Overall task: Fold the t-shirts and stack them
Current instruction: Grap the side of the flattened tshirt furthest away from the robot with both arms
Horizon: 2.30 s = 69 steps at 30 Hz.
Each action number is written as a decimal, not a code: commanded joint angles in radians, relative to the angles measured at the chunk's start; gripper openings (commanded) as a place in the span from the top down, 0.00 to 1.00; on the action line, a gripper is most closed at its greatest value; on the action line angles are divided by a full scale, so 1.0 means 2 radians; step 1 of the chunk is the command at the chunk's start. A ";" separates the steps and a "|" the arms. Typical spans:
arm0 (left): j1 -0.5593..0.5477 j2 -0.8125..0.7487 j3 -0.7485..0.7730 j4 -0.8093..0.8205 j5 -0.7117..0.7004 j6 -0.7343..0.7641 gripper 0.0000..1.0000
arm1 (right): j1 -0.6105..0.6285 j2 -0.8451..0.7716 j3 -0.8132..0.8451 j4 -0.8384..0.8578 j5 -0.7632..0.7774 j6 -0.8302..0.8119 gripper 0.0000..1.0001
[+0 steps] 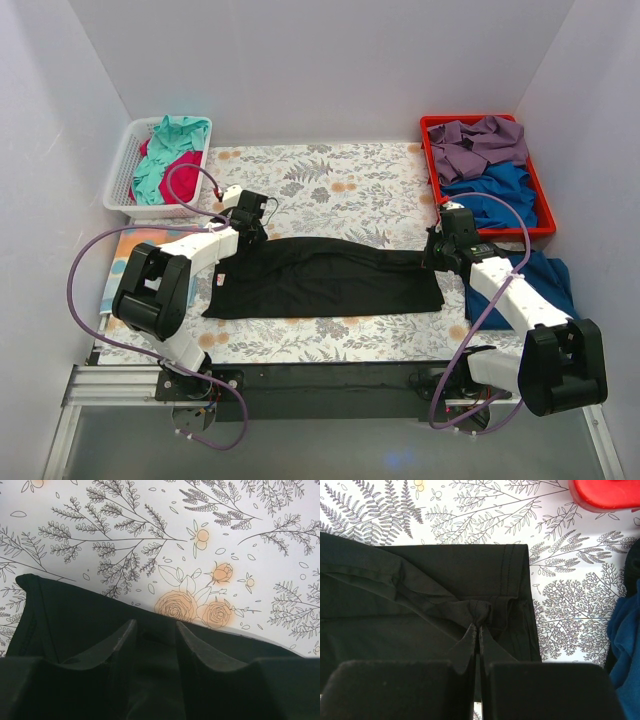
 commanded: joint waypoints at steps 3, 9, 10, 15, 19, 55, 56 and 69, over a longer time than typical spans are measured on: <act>0.001 -0.010 0.003 -0.005 -0.009 0.001 0.73 | 0.003 -0.005 -0.007 0.015 0.005 0.004 0.99; 0.001 -0.008 -0.005 -0.008 -0.001 -0.002 0.81 | 0.002 -0.009 -0.008 0.014 0.007 0.003 0.99; 0.001 -0.010 -0.005 -0.008 0.001 -0.002 0.81 | 0.003 -0.009 -0.008 0.015 0.007 0.003 0.99; 0.002 -0.016 -0.012 -0.014 0.013 -0.003 0.80 | 0.003 -0.012 -0.010 0.015 0.009 0.004 0.99; 0.002 -0.019 -0.017 -0.025 0.032 -0.006 0.76 | 0.003 -0.014 -0.011 0.015 0.010 0.006 0.99; 0.000 -0.155 0.027 -0.120 -0.028 -0.014 1.00 | 0.004 -0.025 0.018 0.018 0.007 0.007 0.99; 0.000 -0.155 0.037 -0.124 -0.036 -0.009 1.00 | 0.003 -0.020 0.026 0.018 0.009 0.006 0.99; 0.021 -0.091 0.172 -0.123 -0.070 0.026 1.00 | 0.003 0.097 0.179 0.016 0.043 -0.016 0.99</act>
